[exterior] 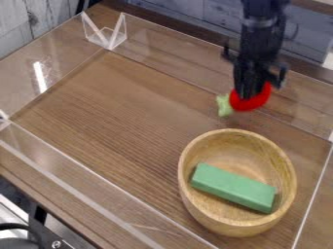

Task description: Move the red object to the left side of the table

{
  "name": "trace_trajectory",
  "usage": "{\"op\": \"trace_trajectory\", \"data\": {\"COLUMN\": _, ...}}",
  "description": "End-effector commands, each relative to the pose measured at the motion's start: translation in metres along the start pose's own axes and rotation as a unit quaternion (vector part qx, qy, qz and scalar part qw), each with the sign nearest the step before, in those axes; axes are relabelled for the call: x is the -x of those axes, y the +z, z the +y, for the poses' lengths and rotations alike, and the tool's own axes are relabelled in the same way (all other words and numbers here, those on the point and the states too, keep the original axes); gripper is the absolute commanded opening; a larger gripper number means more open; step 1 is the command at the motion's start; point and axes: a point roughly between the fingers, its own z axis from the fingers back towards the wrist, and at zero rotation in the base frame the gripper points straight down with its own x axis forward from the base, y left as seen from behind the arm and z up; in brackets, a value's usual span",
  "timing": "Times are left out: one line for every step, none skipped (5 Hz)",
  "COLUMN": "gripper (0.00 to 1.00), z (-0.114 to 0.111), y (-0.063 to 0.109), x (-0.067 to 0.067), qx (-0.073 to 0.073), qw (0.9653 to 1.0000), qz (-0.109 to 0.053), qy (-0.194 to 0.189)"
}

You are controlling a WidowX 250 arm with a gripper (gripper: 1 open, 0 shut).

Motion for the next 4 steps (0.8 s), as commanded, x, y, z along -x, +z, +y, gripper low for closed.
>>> {"op": "trace_trajectory", "data": {"gripper": 0.00, "z": 0.011, "y": 0.052, "x": 0.009, "qx": -0.027, "qw": 0.9976, "qz": -0.055, "qy": 0.032}}
{"op": "trace_trajectory", "data": {"gripper": 0.00, "z": 0.030, "y": 0.064, "x": 0.026, "qx": -0.038, "qw": 0.9952, "qz": -0.060, "qy": 0.068}}
{"op": "trace_trajectory", "data": {"gripper": 0.00, "z": 0.060, "y": 0.054, "x": 0.041, "qx": -0.045, "qw": 0.9934, "qz": -0.054, "qy": 0.091}}
{"op": "trace_trajectory", "data": {"gripper": 0.00, "z": 0.079, "y": 0.039, "x": 0.054, "qx": -0.047, "qw": 0.9940, "qz": -0.047, "qy": 0.087}}
